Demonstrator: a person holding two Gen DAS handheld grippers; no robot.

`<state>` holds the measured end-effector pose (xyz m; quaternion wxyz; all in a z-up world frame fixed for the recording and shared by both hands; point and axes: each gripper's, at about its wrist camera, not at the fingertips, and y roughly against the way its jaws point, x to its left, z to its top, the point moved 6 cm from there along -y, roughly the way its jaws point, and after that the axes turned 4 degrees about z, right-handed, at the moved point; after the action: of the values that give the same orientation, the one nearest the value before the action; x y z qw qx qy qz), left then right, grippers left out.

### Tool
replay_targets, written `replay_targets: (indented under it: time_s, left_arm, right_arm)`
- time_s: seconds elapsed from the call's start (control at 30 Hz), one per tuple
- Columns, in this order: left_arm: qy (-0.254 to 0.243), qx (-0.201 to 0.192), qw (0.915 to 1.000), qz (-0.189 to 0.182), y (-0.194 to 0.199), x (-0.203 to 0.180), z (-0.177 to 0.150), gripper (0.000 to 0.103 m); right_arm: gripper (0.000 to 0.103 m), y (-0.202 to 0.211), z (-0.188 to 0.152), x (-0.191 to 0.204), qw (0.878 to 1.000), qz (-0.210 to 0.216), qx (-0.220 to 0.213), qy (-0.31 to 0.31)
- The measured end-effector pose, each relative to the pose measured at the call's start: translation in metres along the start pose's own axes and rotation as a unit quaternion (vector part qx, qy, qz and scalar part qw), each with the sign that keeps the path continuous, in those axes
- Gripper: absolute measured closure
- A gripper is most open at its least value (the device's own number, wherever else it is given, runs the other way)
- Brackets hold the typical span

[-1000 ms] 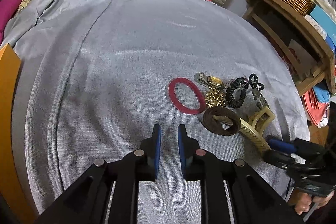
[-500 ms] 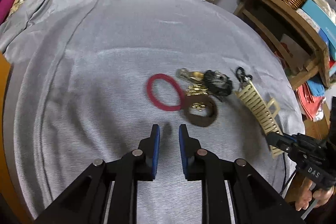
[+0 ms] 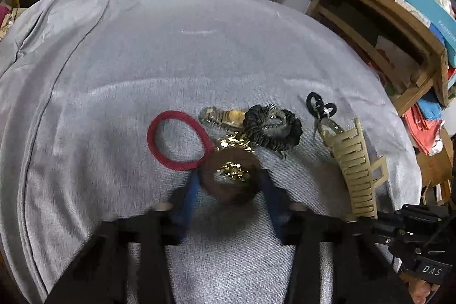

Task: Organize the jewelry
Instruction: 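Grasp the dark brown ring with the left gripper while the right gripper grasps the cream claw clip, then carry both items into the orange box and open both grippers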

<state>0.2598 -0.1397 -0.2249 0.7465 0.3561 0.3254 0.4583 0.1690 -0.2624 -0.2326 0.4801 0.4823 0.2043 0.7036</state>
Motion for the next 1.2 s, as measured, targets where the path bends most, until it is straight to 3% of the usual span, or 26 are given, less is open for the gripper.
replay_targets:
  time_s: [0.1, 0.17, 0.5, 0.9, 1.2]
  left_arm:
    - [-0.011, -0.01, 0.9999, 0.0, 0.003, -0.002, 0.0, 0.09]
    - [-0.023, -0.013, 0.9997, 0.001, 0.006, -0.002, -0.002, 0.093]
    - [-0.025, -0.04, 0.9986, -0.023, 0.044, 0.015, -0.015, 0.095]
    - [-0.009, -0.058, 0.9981, 0.018, 0.072, 0.051, -0.025, 0.094]
    - [0.024, -0.113, 0.9923, 0.044, 0.13, 0.082, -0.039, 0.094]
  right_arm:
    - [0.09, -0.002, 0.0, 0.0, 1.0, 0.002, 0.003, 0.001]
    - [0.09, 0.0, -0.002, -0.001, 1.0, 0.0, 0.003, 0.005]
    - [0.092, 0.003, 0.0, 0.024, 0.999, 0.017, -0.013, 0.031]
    - [0.092, -0.008, 0.001, 0.05, 0.999, 0.007, -0.014, 0.043]
    - [0.092, -0.003, 0.005, 0.087, 0.997, 0.029, -0.039, 0.054]
